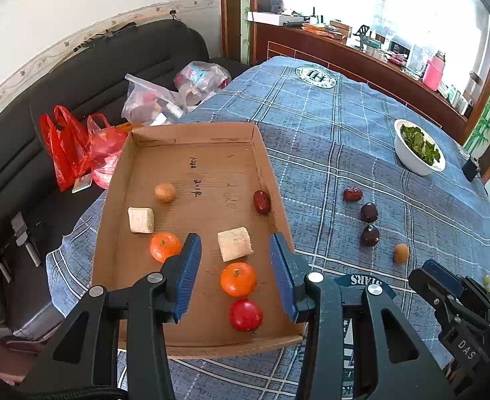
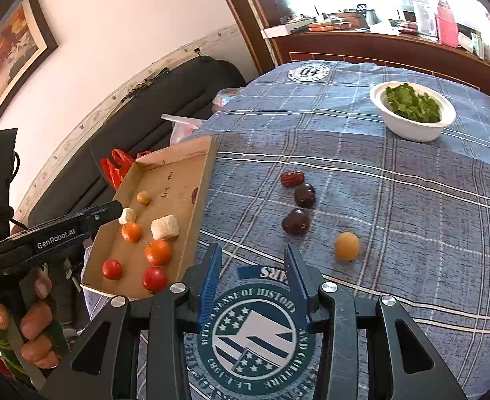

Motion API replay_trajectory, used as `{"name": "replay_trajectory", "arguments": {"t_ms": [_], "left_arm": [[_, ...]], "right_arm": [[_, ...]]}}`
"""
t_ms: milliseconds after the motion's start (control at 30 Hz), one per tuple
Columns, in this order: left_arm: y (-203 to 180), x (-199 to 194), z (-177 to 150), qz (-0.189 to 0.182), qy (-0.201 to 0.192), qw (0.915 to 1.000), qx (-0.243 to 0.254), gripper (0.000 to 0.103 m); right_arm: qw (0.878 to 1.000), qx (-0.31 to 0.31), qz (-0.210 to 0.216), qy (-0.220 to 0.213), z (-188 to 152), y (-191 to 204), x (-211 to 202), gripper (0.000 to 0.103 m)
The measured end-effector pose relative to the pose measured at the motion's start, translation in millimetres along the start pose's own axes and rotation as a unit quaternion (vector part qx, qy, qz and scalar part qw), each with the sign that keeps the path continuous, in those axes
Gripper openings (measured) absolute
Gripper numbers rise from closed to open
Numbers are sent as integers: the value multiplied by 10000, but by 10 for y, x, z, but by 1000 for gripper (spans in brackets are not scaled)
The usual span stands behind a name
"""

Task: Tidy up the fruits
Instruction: 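Withdraw both tools from the tray toward the remaining dates, then move the left tool to a dark date while the right tool approaches a brown potato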

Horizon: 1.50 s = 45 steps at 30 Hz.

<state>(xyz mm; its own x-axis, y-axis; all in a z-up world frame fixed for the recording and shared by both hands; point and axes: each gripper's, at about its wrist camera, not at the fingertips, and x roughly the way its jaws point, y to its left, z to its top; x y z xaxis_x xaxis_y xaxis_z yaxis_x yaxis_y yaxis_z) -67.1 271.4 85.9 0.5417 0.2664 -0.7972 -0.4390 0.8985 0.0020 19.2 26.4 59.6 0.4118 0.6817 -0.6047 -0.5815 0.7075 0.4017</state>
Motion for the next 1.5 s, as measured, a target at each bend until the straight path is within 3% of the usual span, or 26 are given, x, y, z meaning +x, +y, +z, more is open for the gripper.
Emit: {"name": "replay_trajectory", "arguments": {"t_ms": [700, 1500], "left_arm": [[-245, 19, -68, -249, 165, 9994, 173, 41], [-639, 215, -122, -579, 450, 9956, 576, 41]], "right_arm": [[9995, 224, -217, -66, -119, -256, -133, 45], [9973, 299, -644, 195, -126, -580, 287, 45]]}}
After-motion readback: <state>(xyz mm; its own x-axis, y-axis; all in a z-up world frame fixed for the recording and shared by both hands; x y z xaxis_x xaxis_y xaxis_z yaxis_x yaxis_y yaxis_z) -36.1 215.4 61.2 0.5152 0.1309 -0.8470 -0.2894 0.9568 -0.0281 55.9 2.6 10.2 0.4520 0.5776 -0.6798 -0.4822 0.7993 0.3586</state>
